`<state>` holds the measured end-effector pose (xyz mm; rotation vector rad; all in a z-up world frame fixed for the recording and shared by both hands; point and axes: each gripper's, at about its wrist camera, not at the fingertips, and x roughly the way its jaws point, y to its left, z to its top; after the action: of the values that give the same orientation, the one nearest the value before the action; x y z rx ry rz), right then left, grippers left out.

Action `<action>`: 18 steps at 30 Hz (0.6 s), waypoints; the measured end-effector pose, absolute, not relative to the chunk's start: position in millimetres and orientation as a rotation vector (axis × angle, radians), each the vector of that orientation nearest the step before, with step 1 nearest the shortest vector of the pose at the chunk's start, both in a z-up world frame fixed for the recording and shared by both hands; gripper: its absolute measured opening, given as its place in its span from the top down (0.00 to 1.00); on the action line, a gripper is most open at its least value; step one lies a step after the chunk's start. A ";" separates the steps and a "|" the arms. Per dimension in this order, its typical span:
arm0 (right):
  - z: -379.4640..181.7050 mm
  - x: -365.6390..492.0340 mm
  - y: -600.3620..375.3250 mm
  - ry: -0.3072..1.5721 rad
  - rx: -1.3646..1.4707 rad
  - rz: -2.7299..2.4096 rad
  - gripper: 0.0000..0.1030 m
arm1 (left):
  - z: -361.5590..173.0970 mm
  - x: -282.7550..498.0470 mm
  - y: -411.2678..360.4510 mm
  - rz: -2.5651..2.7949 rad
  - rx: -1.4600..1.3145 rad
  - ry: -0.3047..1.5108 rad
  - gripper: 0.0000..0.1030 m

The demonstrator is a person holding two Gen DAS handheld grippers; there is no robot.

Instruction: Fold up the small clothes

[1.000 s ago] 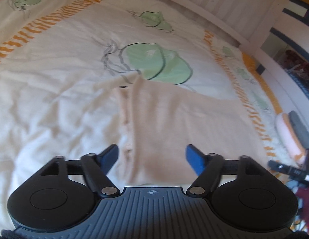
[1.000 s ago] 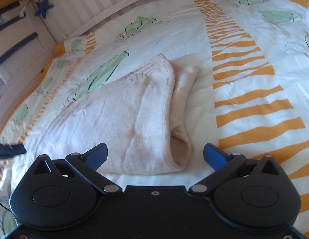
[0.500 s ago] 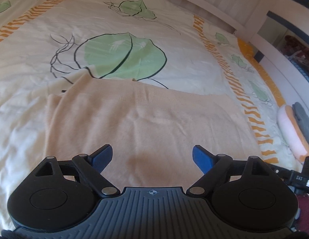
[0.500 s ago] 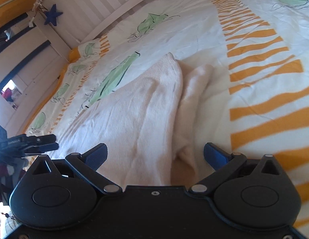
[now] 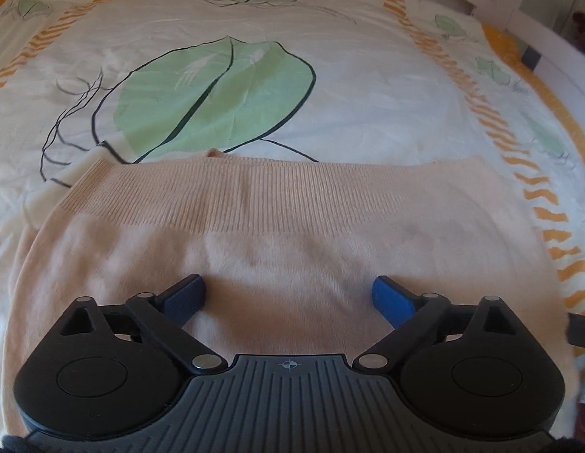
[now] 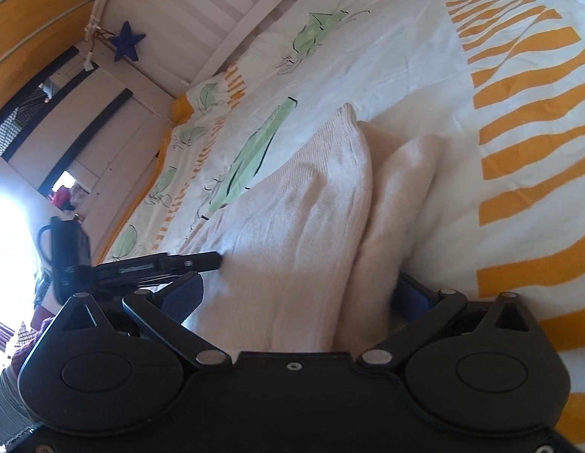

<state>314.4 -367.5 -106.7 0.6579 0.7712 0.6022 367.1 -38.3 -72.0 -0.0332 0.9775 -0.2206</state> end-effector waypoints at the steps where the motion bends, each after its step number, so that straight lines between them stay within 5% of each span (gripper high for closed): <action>1: -106.6 313.2 -366.7 0.763 0.642 0.609 0.00 | -73.0 370.4 -40.5 -0.215 -0.026 0.983 0.03; 18: -106.6 325.7 -372.4 0.831 0.709 0.643 0.00 | -80.2 419.4 -47.8 -0.116 -0.043 1.092 0.00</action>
<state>325.7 -372.4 -106.6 0.7093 0.8307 0.6432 419.4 -47.8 -80.2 -0.0432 1.0920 -0.1162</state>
